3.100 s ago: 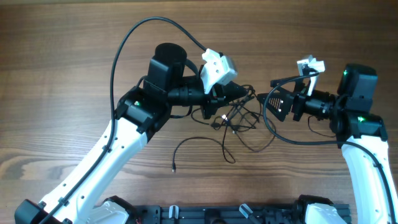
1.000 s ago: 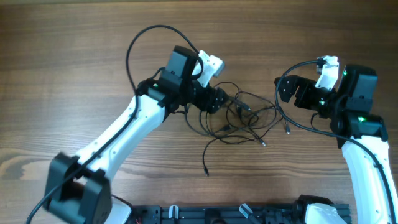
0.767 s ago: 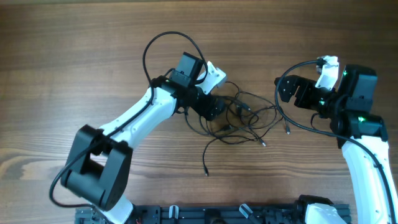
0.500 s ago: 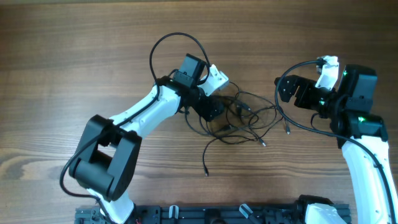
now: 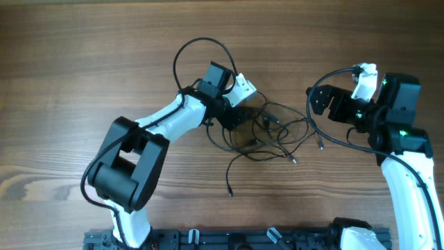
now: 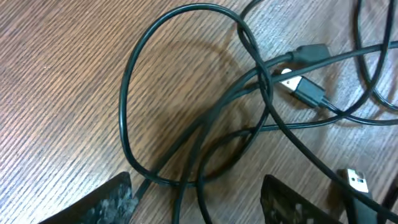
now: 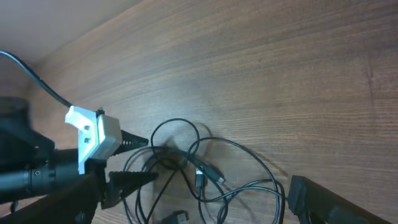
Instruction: Untangle cables
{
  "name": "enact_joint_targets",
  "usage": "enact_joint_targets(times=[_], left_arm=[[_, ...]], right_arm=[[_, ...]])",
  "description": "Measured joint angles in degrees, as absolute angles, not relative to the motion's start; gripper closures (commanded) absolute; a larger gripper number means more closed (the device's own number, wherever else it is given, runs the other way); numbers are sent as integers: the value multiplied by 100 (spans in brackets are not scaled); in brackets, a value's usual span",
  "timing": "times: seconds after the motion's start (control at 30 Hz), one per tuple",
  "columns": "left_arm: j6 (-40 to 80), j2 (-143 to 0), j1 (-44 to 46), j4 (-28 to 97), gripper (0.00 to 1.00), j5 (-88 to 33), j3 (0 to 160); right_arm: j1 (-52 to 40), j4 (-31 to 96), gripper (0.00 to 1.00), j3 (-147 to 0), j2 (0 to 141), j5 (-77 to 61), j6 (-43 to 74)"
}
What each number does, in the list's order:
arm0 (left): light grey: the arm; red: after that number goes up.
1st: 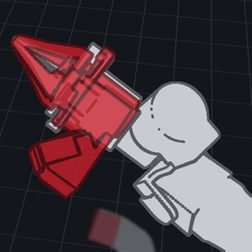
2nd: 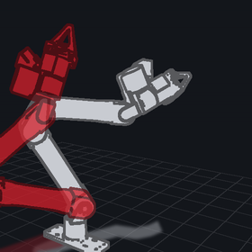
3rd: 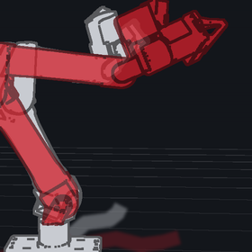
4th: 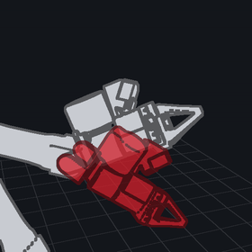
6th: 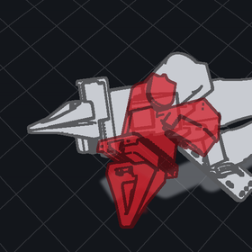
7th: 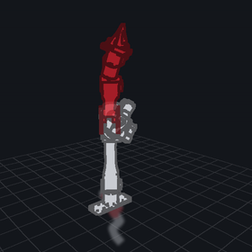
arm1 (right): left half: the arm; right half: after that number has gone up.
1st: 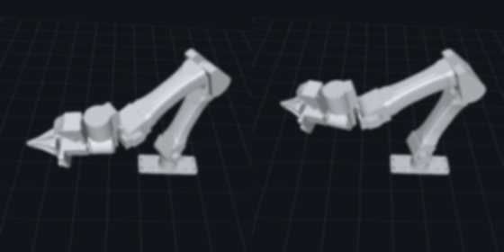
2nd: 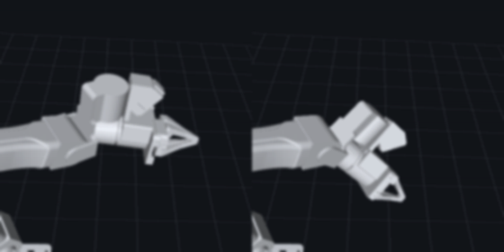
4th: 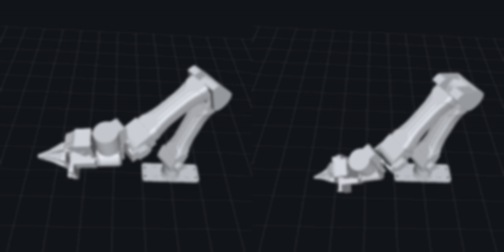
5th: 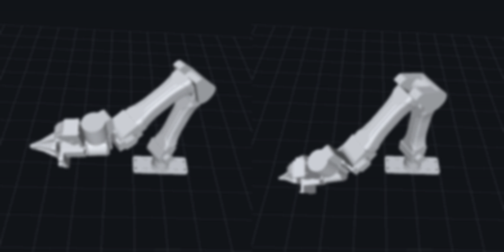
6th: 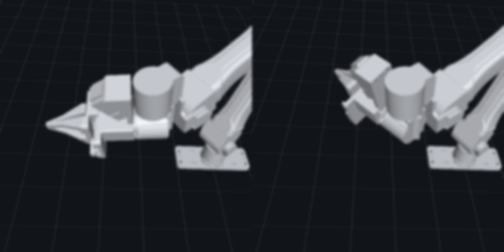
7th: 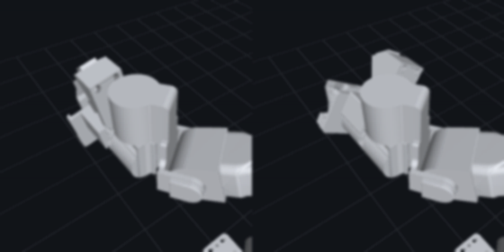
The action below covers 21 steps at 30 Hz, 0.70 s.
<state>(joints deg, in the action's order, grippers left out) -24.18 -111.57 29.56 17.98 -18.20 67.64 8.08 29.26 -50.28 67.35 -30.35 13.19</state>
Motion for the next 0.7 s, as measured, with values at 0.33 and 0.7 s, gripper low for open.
enact_joint_targets(times=[0.33, 0.7], left_arm=[[-2390, -11321, 2967, 1782, 51, -1739, 6764], [-2349, -11476, 3039, 1514, 96, -1715, 6764]], right_arm=[[808, 2934, 0, -5028, 6735, -3035, 1319], [808, 2961, 0, -5028, 6735, -3035, 1319]])
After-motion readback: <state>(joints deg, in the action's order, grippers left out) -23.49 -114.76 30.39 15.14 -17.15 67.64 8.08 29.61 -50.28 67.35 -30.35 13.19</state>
